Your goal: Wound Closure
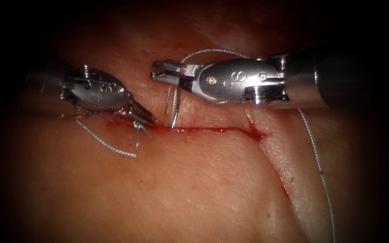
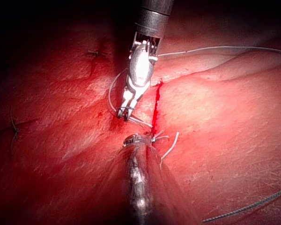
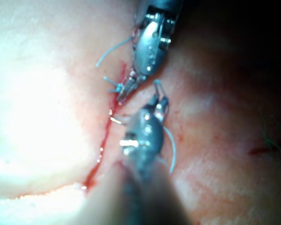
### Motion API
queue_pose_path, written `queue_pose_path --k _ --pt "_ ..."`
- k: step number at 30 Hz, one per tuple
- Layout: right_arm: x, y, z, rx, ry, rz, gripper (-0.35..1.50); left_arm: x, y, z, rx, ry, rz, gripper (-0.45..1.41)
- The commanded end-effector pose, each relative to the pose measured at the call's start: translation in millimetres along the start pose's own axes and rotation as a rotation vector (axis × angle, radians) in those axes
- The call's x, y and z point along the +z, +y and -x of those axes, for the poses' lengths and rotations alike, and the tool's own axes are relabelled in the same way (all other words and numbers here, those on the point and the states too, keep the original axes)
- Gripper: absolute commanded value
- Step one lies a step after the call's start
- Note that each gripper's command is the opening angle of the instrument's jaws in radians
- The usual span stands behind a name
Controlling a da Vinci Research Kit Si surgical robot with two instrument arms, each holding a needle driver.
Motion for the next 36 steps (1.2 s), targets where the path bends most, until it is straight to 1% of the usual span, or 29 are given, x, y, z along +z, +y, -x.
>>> queue_pose_path --k 1,2,3,4,6,7,10,11,16,19,20,25,29,31,34,36 --pt "0.8 0.3 0.7 0.0 0.025 0.002 -0.35 0.6 -0.1 -0.2 0.009 0.001 -0.001 -0.32" --pt "0.7 0.4 0.7 0.0 0.036 0.001 -0.35 0.4 0.1 -0.4 0.013 0.001 0.001 -0.32" --pt "0.8 0.4 0.6 0.001 0.069 -0.016 -0.35 0.0 0.4 -0.8 0.021 0.002 -0.001 -0.33" --pt "0.8 0.4 0.6 0.001 0.069 -0.016 -0.35 0.0 0.4 -0.8 0.021 0.002 -0.001 -0.33" --pt "0.8 0.2 0.3 0.001 0.117 -0.028 -0.35 -0.6 0.9 -1.5 0.026 0.003 -0.001 -0.33" --pt "0.8 0.2 0.3 0.001 0.117 -0.028 -0.35 -0.6 0.9 -1.5 0.026 0.003 -0.001 -0.33" --pt "0.9 0.2 0.1 0.0 0.162 -0.046 -0.35 -1.1 1.2 -2.1 0.032 0.004 -0.003 -0.35" --pt "0.9 0.1 0.0 0.0 0.206 -0.047 -0.35 -1.3 1.4 -2.4 0.035 0.004 -0.004 -0.35" --pt "0.8 0.0 0.0 0.006 0.248 -0.056 -0.35 -1.7 1.7 -2.6 0.039 0.004 -0.001 -0.35" --pt "0.6 0.0 0.0 0.005 0.263 -0.083 -0.35 -2.1 1.8 -2.8 0.038 0.005 -0.003 -0.35" --pt "0.3 0.1 0.1 0.005 0.285 -0.097 -0.35 -2.3 2.0 -2.9 0.036 0.005 -0.004 -0.35" --pt "-0.2 0.2 0.5 0.009 0.301 -0.128 -0.35 -2.6 2.8 -3.2 0.038 0.005 -0.002 -0.35" --pt "0.0 0.3 0.6 -0.069 0.352 -0.169 -0.35 -2.6 4.0 -3.2 0.044 0.005 -0.002 -0.35" --pt "0.3 0.1 0.5 -0.092 0.41 -0.199 -0.35 -2.6 4.6 -3.1 0.045 0.005 -0.001 -0.35" --pt "0.3 -0.3 0.1 -0.085 0.461 -0.219 -0.35 -2.9 5.1 -2.8 0.047 0.005 0.0 -0.35" --pt "0.3 -0.4 -0.1 -0.08 0.465 -0.215 -0.35 -2.9 5.4 -2.7 0.047 0.005 0.0 -0.35"
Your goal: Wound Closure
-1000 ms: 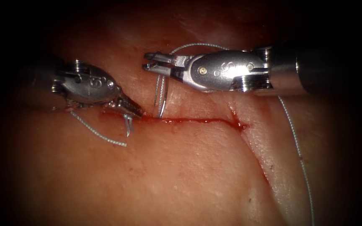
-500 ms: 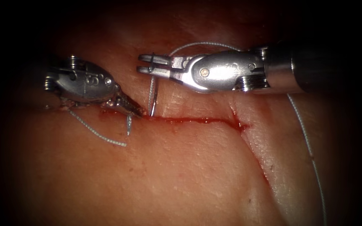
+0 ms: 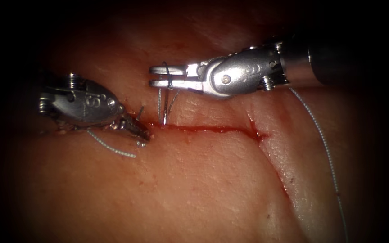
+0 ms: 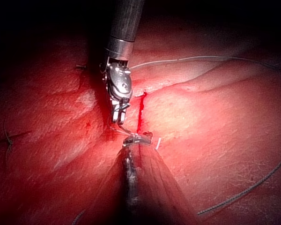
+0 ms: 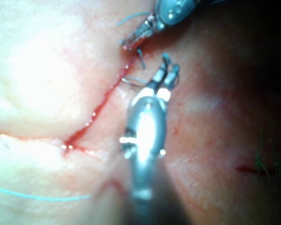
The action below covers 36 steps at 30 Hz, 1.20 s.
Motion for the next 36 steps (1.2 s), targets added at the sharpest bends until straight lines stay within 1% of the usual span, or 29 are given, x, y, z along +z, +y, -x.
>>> queue_pose_path --k 1,7,13,18,21,24,26,28,30,31,32,33,36 --pt "0.7 0.0 0.5 0.0 0.002 0.002 -0.35 0.8 -0.2 -0.1 0.002 0.002 0.001 -0.35" --pt "0.2 0.2 0.4 -0.002 -0.005 0.024 -0.35 1.0 1.2 -0.3 0.007 0.002 -0.001 -0.37" --pt "0.3 0.5 0.1 0.06 -0.015 0.037 -0.35 1.8 3.5 -1.6 0.023 0.002 0.011 -0.37" --pt "0.3 0.5 0.1 0.113 -0.012 0.038 -0.35 1.6 4.5 -2.5 0.04 0.002 0.015 -0.37" --pt "0.3 0.5 0.1 0.125 -0.013 0.041 -0.35 1.5 4.9 -3.0 0.043 0.003 0.02 -0.32" --pt "0.3 0.4 0.1 0.125 -0.013 0.04 -0.35 1.3 4.7 -3.1 0.043 0.003 0.023 -0.32" --pt "0.2 0.4 0.1 0.125 -0.013 0.039 -0.35 0.9 3.6 -3.0 0.048 0.003 0.03 -0.38" --pt "0.0 0.3 0.0 0.125 -0.013 0.041 -0.35 0.6 2.2 -2.2 0.059 0.003 0.023 -0.45" --pt "0.0 0.3 0.0 0.131 -0.013 0.04 -0.35 0.4 1.7 -1.9 0.062 0.002 0.022 -0.45" --pt "0.0 0.3 0.0 0.131 -0.016 0.039 -0.35 0.1 0.6 -1.1 0.069 0.002 0.013 -0.45" --pt "0.0 0.3 0.0 0.131 -0.016 0.039 -0.35 0.1 0.6 -1.1 0.069 0.002 0.013 -0.45" --pt "0.0 0.3 0.0 0.131 -0.016 0.039 -0.35 -0.2 -0.2 -0.7 0.077 -0.001 0.001 -0.45" --pt "-0.1 0.3 0.0 0.131 -0.016 0.039 -0.35 -0.2 -0.5 -0.6 0.077 -0.001 -0.003 -0.45"
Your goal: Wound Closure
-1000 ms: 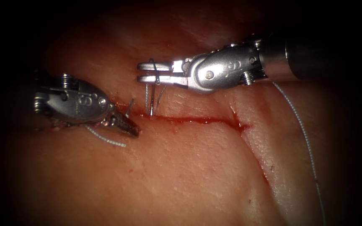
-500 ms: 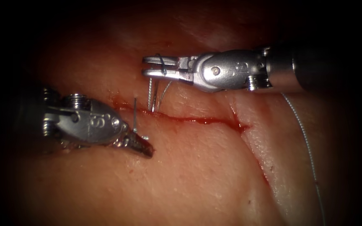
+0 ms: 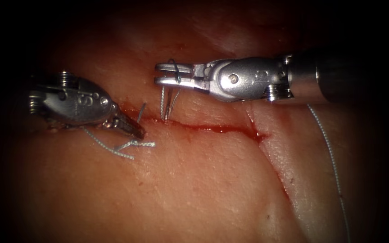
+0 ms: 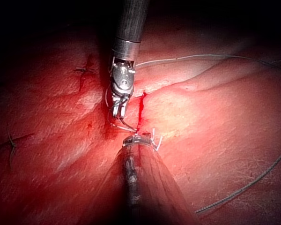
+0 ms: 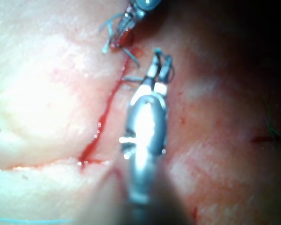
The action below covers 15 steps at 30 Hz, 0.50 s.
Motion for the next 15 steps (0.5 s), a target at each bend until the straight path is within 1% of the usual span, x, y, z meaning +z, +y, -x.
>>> queue_pose_path --k 1,5,6,8,9,10,11,15 --pt "0.6 0.1 0.6 -0.001 -0.001 -0.002 -0.35 0.9 -0.1 -0.2 0.0 0.001 -0.001 -0.45" --pt "0.5 0.3 0.7 -0.001 -0.004 -0.003 -0.35 1.5 1.2 -1.4 -0.013 0.001 -0.007 -0.43" --pt "0.4 0.4 0.8 -0.001 -0.003 -0.005 -0.35 1.7 2.2 -2.4 -0.021 0.006 0.005 -0.38" --pt "0.4 0.4 0.8 -0.001 -0.002 -0.008 -0.35 1.7 2.9 -3.3 -0.027 0.013 0.011 -0.37" --pt "0.4 0.5 0.8 -0.001 0.0 -0.011 -0.35 1.6 3.3 -3.9 -0.031 0.016 0.012 -0.35" --pt "0.4 0.5 0.8 -0.001 0.0 -0.011 -0.35 1.6 3.3 -3.9 -0.031 0.016 0.012 -0.35" --pt "0.3 0.6 0.8 -0.001 0.002 -0.014 -0.35 1.2 4.2 -5.3 -0.047 0.018 0.015 -0.33" --pt "0.1 0.7 0.9 -0.001 0.001 -0.019 -0.35 0.8 5.6 -6.9 -0.04 0.019 0.018 -0.33"
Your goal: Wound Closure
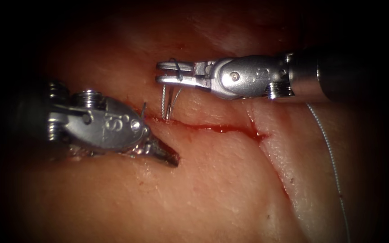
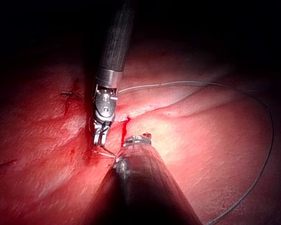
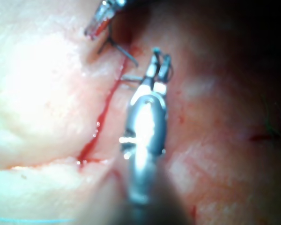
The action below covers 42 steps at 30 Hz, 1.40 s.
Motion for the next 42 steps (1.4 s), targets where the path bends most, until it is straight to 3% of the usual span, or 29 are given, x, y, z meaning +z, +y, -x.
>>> queue_pose_path --k 1,14,22,33,42 --pt "0.4 0.3 0.7 -0.001 0.002 -0.001 -0.35 1.0 0.1 -0.1 0.001 0.0 0.0 -0.37" --pt "-0.1 1.0 1.0 0.005 -0.001 0.006 -0.35 6.0 0.0 4.3 0.025 -0.016 0.014 -0.38" --pt "0.2 1.3 1.1 0.005 -0.005 0.02 -0.35 6.5 0.2 5.5 0.008 -0.017 0.014 -0.38" --pt "0.3 1.6 0.6 0.009 0.002 0.03 -0.35 7.1 -0.4 9.5 -0.02 -0.025 0.015 -0.38" --pt "0.4 1.6 0.6 0.069 0.005 0.031 -0.35 7.2 -0.8 10.1 -0.02 -0.025 0.014 -0.38"
